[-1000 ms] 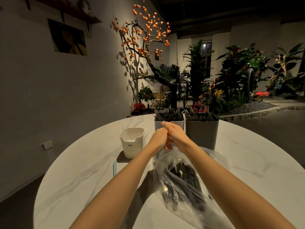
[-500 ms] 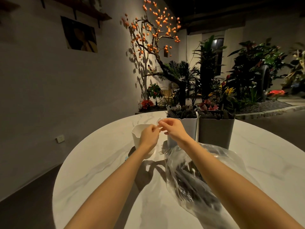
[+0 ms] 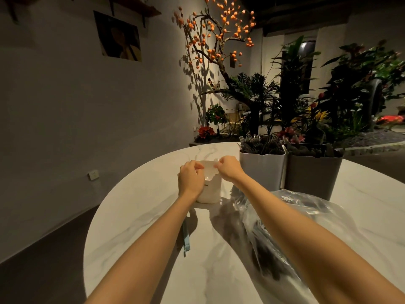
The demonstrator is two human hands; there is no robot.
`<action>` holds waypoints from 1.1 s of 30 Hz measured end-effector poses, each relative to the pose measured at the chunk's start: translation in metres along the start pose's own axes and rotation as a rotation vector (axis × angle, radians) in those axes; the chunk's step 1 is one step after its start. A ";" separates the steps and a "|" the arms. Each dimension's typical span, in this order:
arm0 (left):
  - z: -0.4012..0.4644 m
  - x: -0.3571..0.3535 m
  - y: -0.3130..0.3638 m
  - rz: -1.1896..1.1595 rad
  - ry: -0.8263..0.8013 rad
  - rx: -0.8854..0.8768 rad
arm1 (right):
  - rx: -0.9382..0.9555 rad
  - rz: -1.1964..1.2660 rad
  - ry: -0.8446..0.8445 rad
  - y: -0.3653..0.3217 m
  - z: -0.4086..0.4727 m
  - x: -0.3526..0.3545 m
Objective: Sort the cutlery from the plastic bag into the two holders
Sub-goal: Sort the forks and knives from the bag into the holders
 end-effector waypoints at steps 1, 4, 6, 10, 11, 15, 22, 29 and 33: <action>0.000 0.000 -0.001 -0.015 0.001 -0.003 | -0.028 -0.102 -0.044 0.001 0.002 -0.005; 0.001 0.000 -0.002 -0.059 0.009 -0.012 | -0.034 -0.198 -0.065 -0.005 0.000 -0.008; 0.000 0.000 -0.001 -0.074 -0.004 0.009 | -0.013 -0.198 -0.066 -0.006 -0.003 -0.007; 0.001 0.000 0.002 0.043 -0.051 -0.025 | 0.020 -0.080 0.023 -0.001 -0.012 0.007; 0.000 0.002 0.005 0.067 -0.045 -0.044 | 0.038 -0.010 0.055 -0.001 -0.015 0.012; -0.007 -0.002 0.019 -0.024 -0.097 -0.076 | 0.061 0.409 0.119 -0.007 -0.033 0.032; -0.036 -0.011 0.065 -0.247 -0.201 -0.147 | 0.031 0.586 0.164 0.000 -0.065 0.074; -0.075 -0.024 0.104 -0.334 -0.254 -0.212 | 0.017 0.545 0.218 0.030 -0.100 0.108; -0.104 -0.030 0.117 -0.373 -0.288 -0.230 | -0.024 0.578 0.227 0.050 -0.129 0.118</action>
Point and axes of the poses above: each hand's wrist, its own z-axis towards the middle knuckle, its own x-axis out of the back of the hand, y = z × x, the point moved 5 cm from there along z, towards the middle knuckle, and after that the axes turned 2 degrees about y, right-handed, at the moved point
